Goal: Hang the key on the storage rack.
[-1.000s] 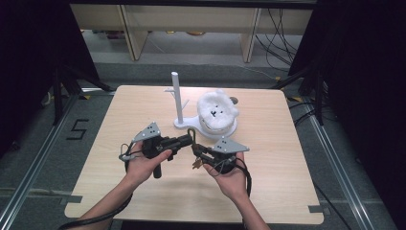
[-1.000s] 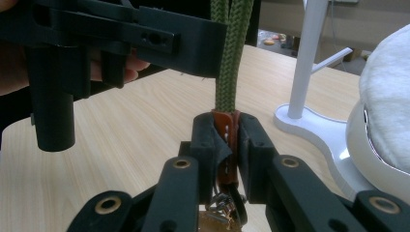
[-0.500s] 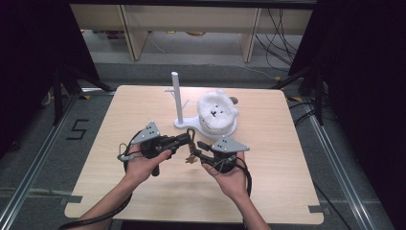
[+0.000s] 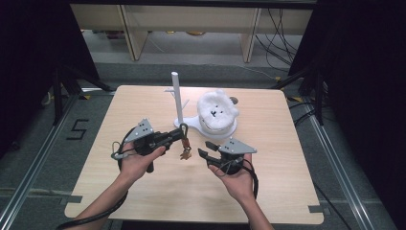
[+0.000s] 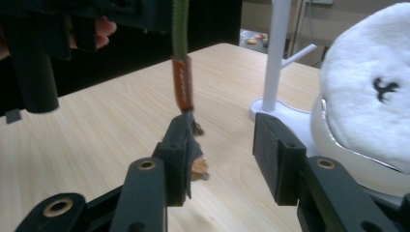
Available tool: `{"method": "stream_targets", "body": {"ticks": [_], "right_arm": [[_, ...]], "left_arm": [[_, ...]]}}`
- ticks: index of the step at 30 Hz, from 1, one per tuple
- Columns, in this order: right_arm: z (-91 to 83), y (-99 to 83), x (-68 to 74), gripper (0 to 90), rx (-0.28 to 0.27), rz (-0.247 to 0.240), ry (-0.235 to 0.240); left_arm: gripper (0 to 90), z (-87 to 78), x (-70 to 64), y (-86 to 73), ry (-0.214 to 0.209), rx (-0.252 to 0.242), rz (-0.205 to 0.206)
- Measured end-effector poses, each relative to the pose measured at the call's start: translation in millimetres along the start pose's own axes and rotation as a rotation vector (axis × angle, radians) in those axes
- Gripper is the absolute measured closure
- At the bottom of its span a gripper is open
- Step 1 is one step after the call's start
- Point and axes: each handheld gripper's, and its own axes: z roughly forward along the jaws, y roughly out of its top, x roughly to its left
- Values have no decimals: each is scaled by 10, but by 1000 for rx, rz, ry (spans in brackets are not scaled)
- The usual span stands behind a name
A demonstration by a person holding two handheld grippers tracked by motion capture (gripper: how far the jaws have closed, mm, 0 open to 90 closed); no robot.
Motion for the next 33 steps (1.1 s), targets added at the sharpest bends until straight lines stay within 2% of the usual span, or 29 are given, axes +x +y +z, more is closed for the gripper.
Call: {"method": "stream_targets", "body": {"ticks": [1, 2, 3, 4, 6, 7, 9, 10, 11, 12, 13, 14, 15, 16, 17, 18, 19, 20, 21, 24, 26, 27, 30, 31, 32, 33], "right_arm": [[-16, -5, -13, 594, -6, -18, -18], [-31, -11, -30, 593, -1, -28, -17], [-31, -11, -30, 593, -1, -28, -17], [-55, -21, -26, 592, 8, -3, -29], [-69, -41, -67, 587, -4, -30, -26], [-96, -56, -67, 585, 8, -7, -48], [-115, -83, -94, 582, 7, -13, -42], [-135, -91, -91, 582, 19, -3, -53], [-129, -105, -102, 582, 3, -2, -42], [-144, -111, -108, 582, 7, 1, -54], [-163, -113, -111, 581, 19, -3, -63], [-159, -121, -125, 580, 7, -12, -54], [-165, -128, -121, 579, 8, 5, -51], [-178, -132, -134, 578, 7, -9, -63], [-204, -136, -133, 577, 21, 7, -76], [-192, -148, -147, 577, -5, 0, -70], [-208, -155, -135, 576, 7, 24, -70], [-208, -161, -157, 575, -1, 2, -65], [-232, -166, -149, 574, 17, 22, -79], [-249, -185, -179, 567, 7, 3, -83], [-274, -197, -174, 562, 9, 25, -105], [-272, -207, -181, 560, 0, 40, -88], [-304, -210, -207, 558, 14, 20, -104], [-306, -221, -213, 557, 1, 35, -103], [-321, -225, -229, 555, 3, 20, -105], [-342, -229, -228, 553, 14, 30, -117]], "left_arm": [[843, -9, 9, 4, 1, -2, -2], [843, -20, 18, 8, 6, -2, -1], [843, -20, 18, 8, 6, -2, -1], [843, -30, 27, 11, 8, -5, -2], [843, -57, 51, 18, 18, -7, 6], [843, -66, 57, 19, 23, -6, 6], [843, -92, 81, 23, 31, -10, 6], [843, -100, 89, 24, 33, -11, 5], [843, -100, 89, 24, 33, -11, 5], [843, -109, 106, 21, 29, -23, 4], [843, -125, 109, 26, 41, -15, 4], [843, -128, 127, 32, 40, -25, 21], [843, -136, 139, 34, 43, -27, 29], [843, -143, 153, 38, 45, -31, 39], [843, -148, 168, 43, 45, -35, 50], [843, -159, 167, 41, 46, -32, 37], [843, -159, 167, 41, 46, -32, 37], [843, -177, 180, 43, 51, -35, 28], [843, -188, 183, 44, 54, -34, 21], [843, -215, 197, 52, 62, -34, 6], [843, -228, 208, 58, 68, -36, 4], [843, -228, 208, 58, 68, -36, 4], [843, -243, 227, 69, 76, -40, -1], [843, -248, 234, 75, 79, -40, 1], [843, -245, 248, 79, 72, -52, -4], [843, -265, 246, 88, 91, -38, -2]]}}
